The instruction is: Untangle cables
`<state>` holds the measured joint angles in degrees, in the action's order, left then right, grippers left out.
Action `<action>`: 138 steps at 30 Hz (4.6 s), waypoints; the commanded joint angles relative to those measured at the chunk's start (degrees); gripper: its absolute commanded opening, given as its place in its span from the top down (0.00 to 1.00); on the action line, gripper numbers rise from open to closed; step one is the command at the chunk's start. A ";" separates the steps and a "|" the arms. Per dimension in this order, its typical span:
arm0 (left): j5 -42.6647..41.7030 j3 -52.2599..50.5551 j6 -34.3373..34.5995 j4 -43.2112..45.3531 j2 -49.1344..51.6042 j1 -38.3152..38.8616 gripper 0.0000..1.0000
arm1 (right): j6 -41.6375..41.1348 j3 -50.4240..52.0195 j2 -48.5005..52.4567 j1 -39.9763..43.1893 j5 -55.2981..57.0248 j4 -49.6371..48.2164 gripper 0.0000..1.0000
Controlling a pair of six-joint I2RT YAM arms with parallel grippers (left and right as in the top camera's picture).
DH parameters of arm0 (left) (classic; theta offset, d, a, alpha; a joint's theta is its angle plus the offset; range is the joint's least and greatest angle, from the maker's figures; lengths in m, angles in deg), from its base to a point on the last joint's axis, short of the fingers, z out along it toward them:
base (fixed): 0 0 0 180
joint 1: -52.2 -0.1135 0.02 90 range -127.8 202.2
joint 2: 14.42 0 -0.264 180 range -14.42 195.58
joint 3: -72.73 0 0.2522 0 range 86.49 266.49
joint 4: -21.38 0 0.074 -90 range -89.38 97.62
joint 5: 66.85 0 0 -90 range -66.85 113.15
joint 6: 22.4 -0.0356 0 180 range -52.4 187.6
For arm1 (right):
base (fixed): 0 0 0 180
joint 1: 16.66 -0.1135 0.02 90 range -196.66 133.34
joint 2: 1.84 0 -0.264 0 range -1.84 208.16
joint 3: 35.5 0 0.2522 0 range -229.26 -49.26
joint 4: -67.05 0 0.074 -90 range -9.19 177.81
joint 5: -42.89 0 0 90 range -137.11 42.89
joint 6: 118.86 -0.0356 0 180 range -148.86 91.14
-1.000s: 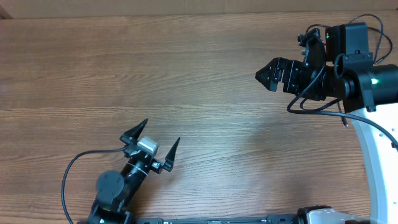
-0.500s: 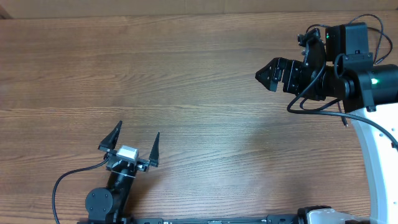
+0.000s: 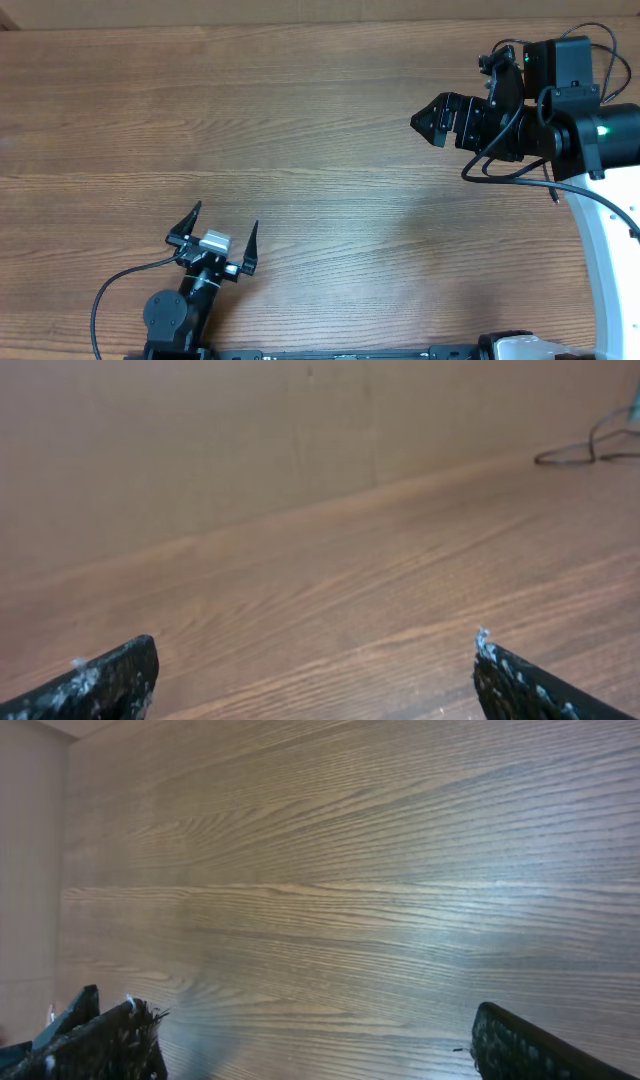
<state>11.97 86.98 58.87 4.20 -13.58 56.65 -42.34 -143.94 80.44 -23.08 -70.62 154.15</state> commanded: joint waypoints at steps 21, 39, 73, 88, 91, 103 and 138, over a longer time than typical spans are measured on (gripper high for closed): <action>5.95 -0.24 15.56 -0.79 -0.70 -6.82 0.00 | 0.24 0.39 0.15 -0.11 0.55 -0.15 0.00; 5.60 -0.24 15.56 -0.63 -0.59 -6.78 0.00 | 0.24 0.39 0.15 -0.11 0.55 -0.15 0.00; 5.60 -0.24 15.56 -0.63 -0.59 -6.78 0.00 | 0.28 1.33 -0.79 -0.31 12.15 -2.23 0.00; 5.60 -0.24 15.56 -0.66 -0.59 -6.78 0.00 | 0.02 41.07 -20.24 -0.33 12.04 -37.46 0.00; 5.60 -0.24 15.56 -0.63 -0.59 -6.78 0.00 | -0.17 50.42 -24.04 -0.33 11.89 -46.56 0.00; 5.60 -0.24 15.56 -0.63 -0.59 -6.78 0.00 | -0.17 80.13 -40.79 -0.33 11.91 -88.39 0.00; 5.60 -0.24 15.56 -0.63 -0.59 -6.78 0.01 | 7.65 94.23 -82.05 0.50 19.61 -69.81 0.00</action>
<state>17.83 86.98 74.96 3.71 -13.67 50.18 -37.75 -50.32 -0.47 -23.01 -51.80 83.10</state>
